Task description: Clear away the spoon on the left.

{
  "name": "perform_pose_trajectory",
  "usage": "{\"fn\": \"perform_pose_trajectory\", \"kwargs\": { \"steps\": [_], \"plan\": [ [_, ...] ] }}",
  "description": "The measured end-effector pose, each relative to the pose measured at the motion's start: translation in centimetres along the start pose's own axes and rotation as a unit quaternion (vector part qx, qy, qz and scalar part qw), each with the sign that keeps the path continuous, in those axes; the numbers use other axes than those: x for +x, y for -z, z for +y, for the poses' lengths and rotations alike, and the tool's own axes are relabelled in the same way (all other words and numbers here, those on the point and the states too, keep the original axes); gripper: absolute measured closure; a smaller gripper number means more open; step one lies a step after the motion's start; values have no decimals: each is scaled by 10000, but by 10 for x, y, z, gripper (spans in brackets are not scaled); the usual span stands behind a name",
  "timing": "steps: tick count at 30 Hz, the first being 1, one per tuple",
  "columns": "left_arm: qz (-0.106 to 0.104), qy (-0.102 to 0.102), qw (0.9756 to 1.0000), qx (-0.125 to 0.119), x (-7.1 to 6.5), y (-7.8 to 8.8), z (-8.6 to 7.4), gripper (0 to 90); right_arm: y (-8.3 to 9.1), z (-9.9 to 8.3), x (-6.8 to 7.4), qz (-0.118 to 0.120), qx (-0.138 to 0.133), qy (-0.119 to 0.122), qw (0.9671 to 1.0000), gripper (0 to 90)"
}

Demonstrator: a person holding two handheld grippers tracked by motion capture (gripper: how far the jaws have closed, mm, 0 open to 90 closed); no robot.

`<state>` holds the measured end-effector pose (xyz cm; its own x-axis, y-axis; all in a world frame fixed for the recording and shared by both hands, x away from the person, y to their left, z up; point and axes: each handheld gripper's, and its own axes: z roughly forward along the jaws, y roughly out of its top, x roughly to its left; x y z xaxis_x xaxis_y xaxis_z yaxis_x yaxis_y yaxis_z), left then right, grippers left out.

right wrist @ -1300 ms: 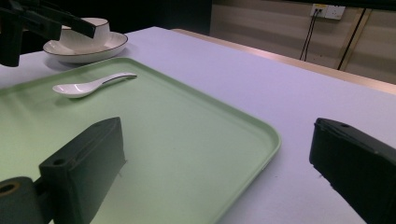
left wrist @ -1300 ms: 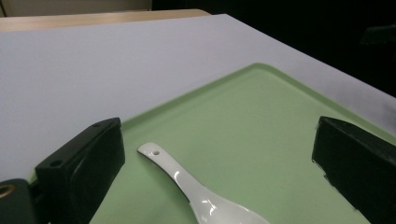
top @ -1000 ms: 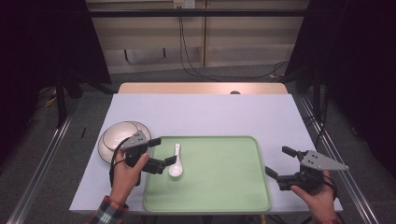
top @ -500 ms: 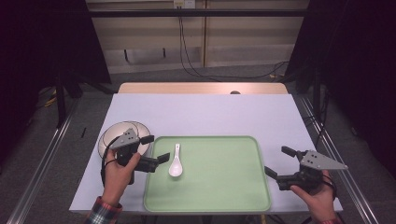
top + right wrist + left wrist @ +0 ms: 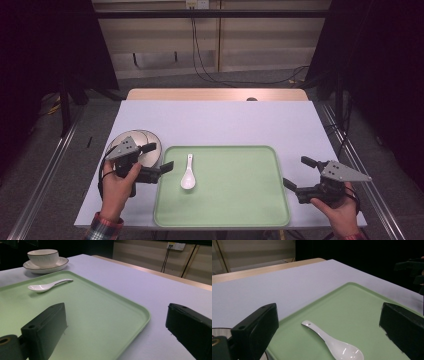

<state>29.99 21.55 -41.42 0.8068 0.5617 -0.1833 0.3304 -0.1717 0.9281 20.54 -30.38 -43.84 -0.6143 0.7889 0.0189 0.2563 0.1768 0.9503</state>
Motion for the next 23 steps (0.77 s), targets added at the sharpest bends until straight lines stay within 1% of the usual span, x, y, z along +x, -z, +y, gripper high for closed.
{"fn": "perform_pose_trajectory", "kwargs": {
  "steps": [2,3,4,5,6,8,9,10,11,12,13,14,15,17,18,19,20,21,22,23],
  "plan": [
    [34,-28,10000,17,1,3,0,23,0,0,0,21,7,-5,10000,31],
    [144,2,9999,35,1,4,0,23,-1,0,0,24,-11,15,10000,31],
    [68,0,10000,4,2,5,-1,23,-1,0,0,28,12,21,10000,31],
    [170,16,9999,21,1,6,-1,23,-1,0,-1,18,0,26,10000,31],
    [61,-6,10000,10,3,7,-2,23,-2,0,-1,18,1,25,10000,31],
    [83,-16,10000,5,4,9,-2,23,-3,0,-1,22,5,20,10000,31],
    [156,-4,9999,28,3,10,-2,23,-3,0,0,23,19,1,10000,31],
    [103,-18,9999,-1,4,11,-3,23,-3,0,0,30,15,-9,10000,31],
    [216,-19,9998,11,3,13,-2,23,-4,0,0,41,14,2,10000,31],
    [182,-14,9998,6,3,14,-2,23,-4,0,0,45,36,11,10000,31],
    [102,-32,9999,-41,5,15,-3,23,-5,0,0,26,34,6,10000,31],
    [113,-26,9999,-39,5,16,-3,23,-5,0,-1,48,26,17,10000,31],
    [254,-20,9997,21,4,17,-3,23,-5,0,-1,58,54,12,10000,31],
    [265,-40,9996,38,4,18,-5,23,-6,0,-1,47,82,31,9999,31],
    [226,-38,9997,43,4,19,-5,23,-8,0,-1,30,85,13,10000,31],
    [135,-38,9999,4,5,18,-5,23,-9,0,-1,37,100,46,9999,31],
    [248,-53,9997,66,4,20,-5,23,-10,0,-1,28,121,16,9999,31],
    [253,-36,9997,58,4,20,-6,23,-11,0,-1,14,132,2,9999,31],
    [161,-10,9999,10,4,20,-7,23,-12,0,-2,30,139,35,9999,31],
    [154,-63,9999,42,5,21,-8,23,-13,0,-2,7,158,-18,9999,31]
  ]
}}
